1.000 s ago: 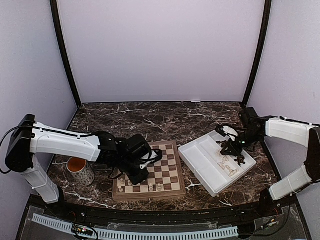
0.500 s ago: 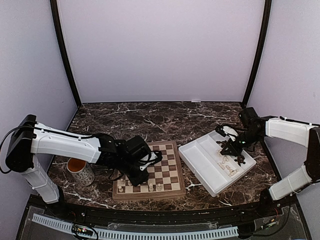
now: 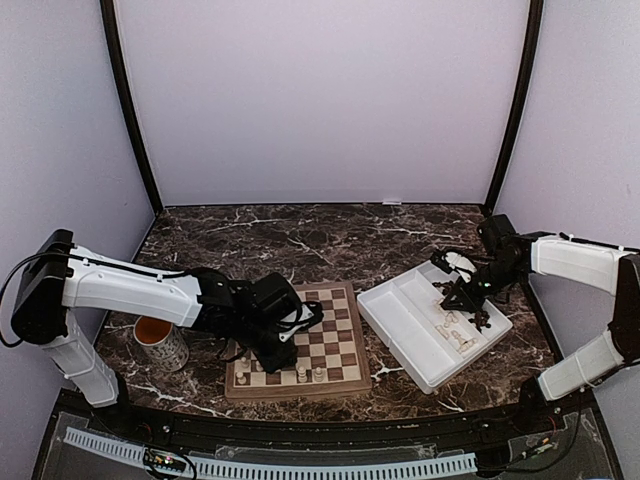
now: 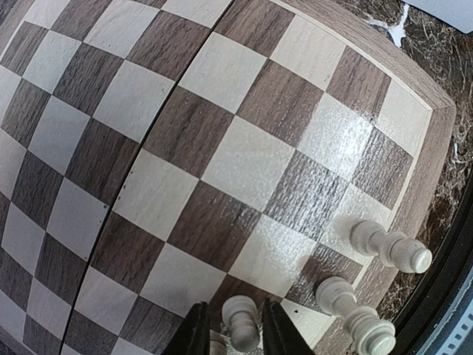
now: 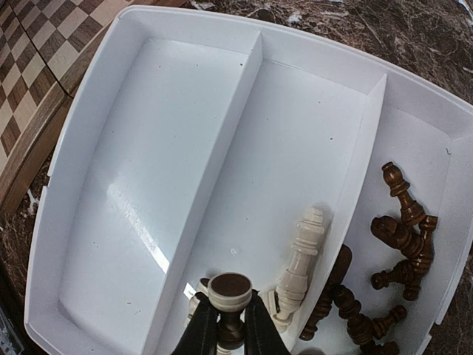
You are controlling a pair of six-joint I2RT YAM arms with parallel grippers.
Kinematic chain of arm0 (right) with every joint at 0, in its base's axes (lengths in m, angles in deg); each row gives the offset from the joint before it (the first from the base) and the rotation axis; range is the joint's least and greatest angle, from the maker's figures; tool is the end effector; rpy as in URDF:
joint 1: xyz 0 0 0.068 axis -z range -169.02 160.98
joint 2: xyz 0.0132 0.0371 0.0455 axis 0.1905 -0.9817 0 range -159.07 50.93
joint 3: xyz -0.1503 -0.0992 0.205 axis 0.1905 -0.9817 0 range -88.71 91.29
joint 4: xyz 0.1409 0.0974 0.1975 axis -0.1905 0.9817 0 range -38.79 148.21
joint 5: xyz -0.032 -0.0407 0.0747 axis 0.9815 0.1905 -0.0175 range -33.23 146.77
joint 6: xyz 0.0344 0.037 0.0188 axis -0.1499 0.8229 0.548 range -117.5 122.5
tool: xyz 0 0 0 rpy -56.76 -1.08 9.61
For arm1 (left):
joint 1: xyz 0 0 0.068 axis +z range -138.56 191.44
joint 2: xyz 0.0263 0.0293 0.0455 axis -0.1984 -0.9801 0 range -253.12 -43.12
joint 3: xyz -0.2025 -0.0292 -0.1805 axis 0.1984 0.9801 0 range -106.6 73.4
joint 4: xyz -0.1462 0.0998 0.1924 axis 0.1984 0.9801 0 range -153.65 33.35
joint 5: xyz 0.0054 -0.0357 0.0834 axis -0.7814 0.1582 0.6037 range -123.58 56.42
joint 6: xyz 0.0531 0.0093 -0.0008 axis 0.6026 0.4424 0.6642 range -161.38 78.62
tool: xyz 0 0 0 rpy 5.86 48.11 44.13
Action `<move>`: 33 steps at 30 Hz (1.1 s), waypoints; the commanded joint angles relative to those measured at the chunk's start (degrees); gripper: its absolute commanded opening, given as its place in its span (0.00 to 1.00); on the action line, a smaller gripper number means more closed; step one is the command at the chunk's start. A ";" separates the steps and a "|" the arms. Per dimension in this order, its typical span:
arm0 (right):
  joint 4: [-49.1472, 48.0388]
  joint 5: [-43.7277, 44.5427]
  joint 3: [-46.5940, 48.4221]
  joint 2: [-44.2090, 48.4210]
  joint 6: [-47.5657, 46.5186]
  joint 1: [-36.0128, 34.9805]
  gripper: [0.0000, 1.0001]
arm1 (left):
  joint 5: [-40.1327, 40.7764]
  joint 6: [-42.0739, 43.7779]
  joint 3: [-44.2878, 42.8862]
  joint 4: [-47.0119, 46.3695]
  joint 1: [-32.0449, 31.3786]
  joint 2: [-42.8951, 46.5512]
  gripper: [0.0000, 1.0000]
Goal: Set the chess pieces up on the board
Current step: Place the pawn on d2, then pass from the right arm to the left
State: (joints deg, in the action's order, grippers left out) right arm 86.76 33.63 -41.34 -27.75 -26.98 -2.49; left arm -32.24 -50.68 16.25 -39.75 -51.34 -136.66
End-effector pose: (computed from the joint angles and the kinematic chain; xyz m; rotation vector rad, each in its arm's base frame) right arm 0.2404 0.0720 0.1982 -1.0741 2.4271 0.4618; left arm 0.1486 -0.2871 0.1848 1.1992 2.3986 -0.3932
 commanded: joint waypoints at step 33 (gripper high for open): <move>15.71 -5.41 20.39 2.49 -7.88 -13.94 0.19 | -35.61 -35.87 -30.84 -37.99 8.14 -19.44 0.45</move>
State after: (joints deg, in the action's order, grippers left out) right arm 102.28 26.70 -24.03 -25.39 -34.80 -14.10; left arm -60.85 -80.30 -11.99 -70.99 -42.84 -156.07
